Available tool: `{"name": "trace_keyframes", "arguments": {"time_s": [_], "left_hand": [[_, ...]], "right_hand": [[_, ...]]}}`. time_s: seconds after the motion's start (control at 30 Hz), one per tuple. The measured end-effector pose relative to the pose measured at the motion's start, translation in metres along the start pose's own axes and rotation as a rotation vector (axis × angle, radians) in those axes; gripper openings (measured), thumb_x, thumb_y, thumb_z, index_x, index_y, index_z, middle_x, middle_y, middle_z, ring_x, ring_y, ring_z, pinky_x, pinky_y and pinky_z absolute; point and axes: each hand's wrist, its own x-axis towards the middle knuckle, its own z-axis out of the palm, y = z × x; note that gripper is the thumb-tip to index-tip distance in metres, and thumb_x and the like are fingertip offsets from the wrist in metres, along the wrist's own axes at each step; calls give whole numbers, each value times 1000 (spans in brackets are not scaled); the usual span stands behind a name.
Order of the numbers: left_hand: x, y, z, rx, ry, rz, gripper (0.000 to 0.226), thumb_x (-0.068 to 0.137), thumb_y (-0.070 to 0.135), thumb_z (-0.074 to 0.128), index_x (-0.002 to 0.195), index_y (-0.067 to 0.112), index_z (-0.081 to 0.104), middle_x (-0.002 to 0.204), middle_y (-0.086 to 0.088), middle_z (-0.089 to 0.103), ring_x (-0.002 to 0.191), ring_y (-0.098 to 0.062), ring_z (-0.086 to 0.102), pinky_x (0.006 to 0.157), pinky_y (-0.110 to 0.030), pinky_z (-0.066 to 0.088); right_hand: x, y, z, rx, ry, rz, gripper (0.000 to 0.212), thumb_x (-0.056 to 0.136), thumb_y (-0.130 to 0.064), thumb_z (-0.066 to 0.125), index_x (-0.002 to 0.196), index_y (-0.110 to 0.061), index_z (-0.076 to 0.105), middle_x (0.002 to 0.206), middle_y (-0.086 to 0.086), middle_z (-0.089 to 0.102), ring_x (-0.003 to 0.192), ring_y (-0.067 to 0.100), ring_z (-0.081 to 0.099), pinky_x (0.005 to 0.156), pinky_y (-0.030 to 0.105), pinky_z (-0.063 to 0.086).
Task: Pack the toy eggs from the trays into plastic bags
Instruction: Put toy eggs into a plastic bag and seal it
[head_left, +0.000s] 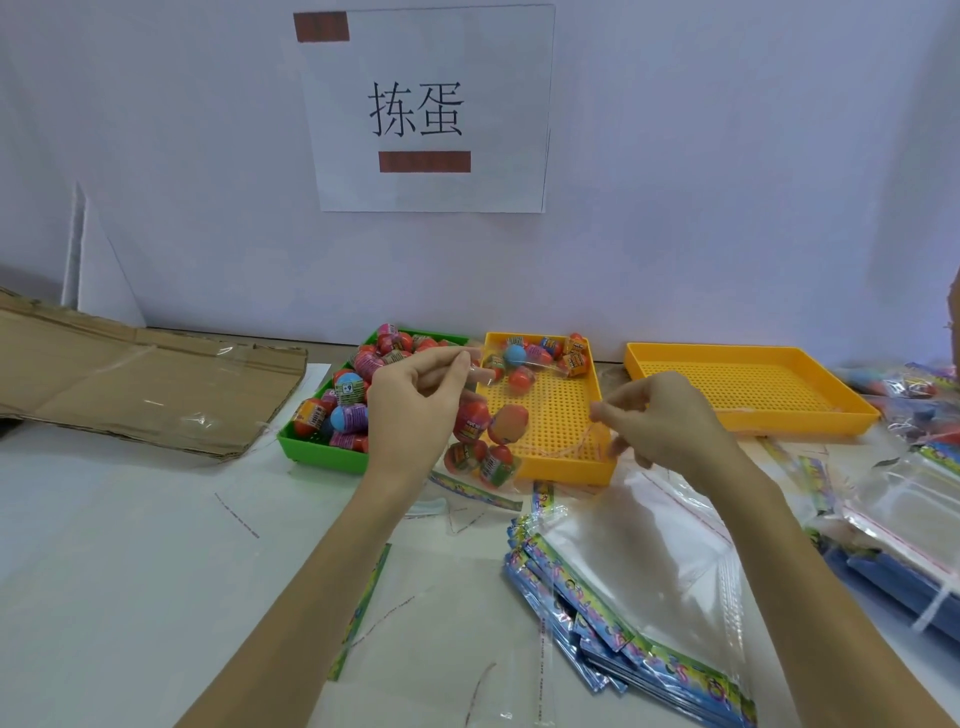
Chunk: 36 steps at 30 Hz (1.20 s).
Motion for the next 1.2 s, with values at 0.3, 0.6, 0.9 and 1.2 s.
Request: {"name": "trace_keyframes", "arguments": {"time_s": [0.3, 0.6, 0.9, 1.2], "left_hand": [[0, 0, 2, -2, -31, 2, 16, 102, 9, 64, 109, 11, 78, 87, 2, 81, 73, -20, 78, 71, -27, 63], [-2, -2, 4, -40, 2, -31, 15, 102, 12, 65, 104, 19, 78, 87, 1, 81, 74, -21, 79, 78, -38, 64], [0, -6, 4, -28, 56, -52, 17, 101, 14, 66, 112, 10, 79, 89, -1, 81, 80, -21, 79, 81, -49, 64], [-4, -3, 4, -43, 67, -39, 15, 102, 13, 66, 106, 21, 78, 86, 3, 81, 75, -18, 79, 77, -46, 64]], "right_hand": [[0, 5, 1, -88, -3, 19, 28, 87, -5, 76, 111, -19, 69, 83, -4, 67, 76, 14, 65, 64, 27, 48], [-10, -19, 10, 381, -118, -155, 30, 111, -30, 44, 110, -18, 72, 78, 11, 76, 60, 27, 74, 49, 30, 54], [-6, -14, 19, 16, 15, -305, 31, 93, -5, 67, 108, -31, 74, 90, -15, 77, 49, 2, 58, 50, 17, 49], [-4, -10, 12, 24, 44, -274, 4, 93, -35, 76, 93, -31, 76, 72, -10, 69, 60, 4, 59, 58, 16, 45]]}}
